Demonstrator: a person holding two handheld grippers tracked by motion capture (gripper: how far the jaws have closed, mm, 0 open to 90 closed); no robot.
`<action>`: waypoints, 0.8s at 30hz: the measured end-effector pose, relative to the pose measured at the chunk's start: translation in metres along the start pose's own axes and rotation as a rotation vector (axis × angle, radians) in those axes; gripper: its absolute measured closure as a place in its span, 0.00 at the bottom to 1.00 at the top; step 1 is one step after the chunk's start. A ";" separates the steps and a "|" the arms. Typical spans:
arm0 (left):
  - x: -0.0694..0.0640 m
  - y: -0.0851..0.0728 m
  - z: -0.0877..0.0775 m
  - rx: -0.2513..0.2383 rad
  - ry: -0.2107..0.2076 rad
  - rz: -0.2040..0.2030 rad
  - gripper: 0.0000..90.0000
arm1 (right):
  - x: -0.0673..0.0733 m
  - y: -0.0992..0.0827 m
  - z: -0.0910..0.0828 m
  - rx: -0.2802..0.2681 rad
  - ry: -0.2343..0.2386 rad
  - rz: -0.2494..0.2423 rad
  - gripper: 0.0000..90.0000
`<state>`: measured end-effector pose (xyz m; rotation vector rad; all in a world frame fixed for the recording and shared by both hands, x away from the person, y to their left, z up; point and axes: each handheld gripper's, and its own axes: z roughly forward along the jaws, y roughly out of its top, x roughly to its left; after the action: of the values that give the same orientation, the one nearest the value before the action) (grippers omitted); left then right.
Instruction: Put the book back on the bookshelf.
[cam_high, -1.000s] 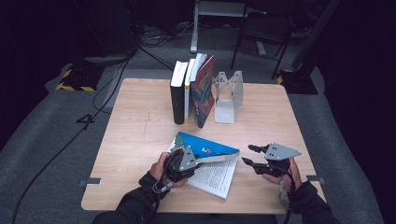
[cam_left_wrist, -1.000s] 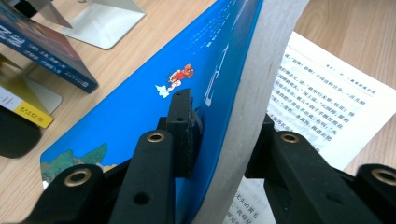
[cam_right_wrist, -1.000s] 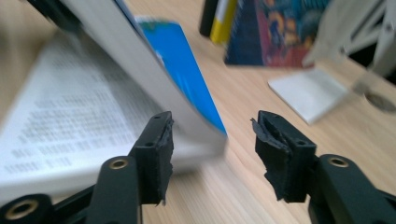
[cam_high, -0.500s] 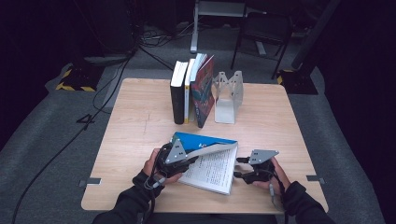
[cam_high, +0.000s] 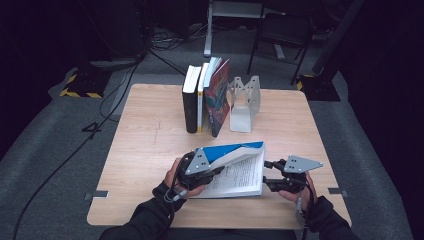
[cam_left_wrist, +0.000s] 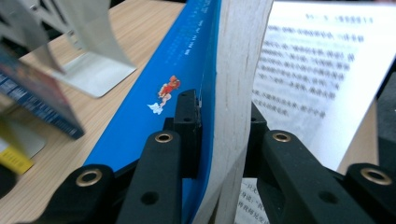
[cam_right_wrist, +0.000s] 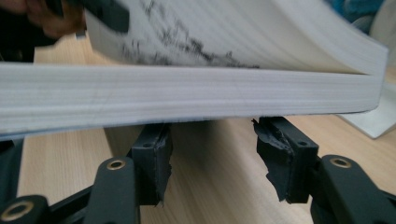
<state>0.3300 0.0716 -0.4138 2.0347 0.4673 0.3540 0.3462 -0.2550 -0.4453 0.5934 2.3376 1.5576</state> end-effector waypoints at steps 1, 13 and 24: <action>-0.001 0.002 0.001 -0.004 -0.010 0.000 0.85 | -0.001 0.002 -0.004 -0.010 -0.007 -0.001 0.51; -0.003 0.004 0.005 -0.065 -0.045 -0.020 0.85 | 0.001 0.022 -0.019 -0.067 -0.079 -0.035 0.51; -0.006 -0.014 -0.025 -0.092 0.032 -0.030 0.81 | 0.024 0.063 0.002 -0.076 -0.088 -0.132 0.51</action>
<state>0.3115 0.0939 -0.4145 1.9340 0.4915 0.3834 0.3373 -0.2206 -0.3880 0.4700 2.1952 1.5223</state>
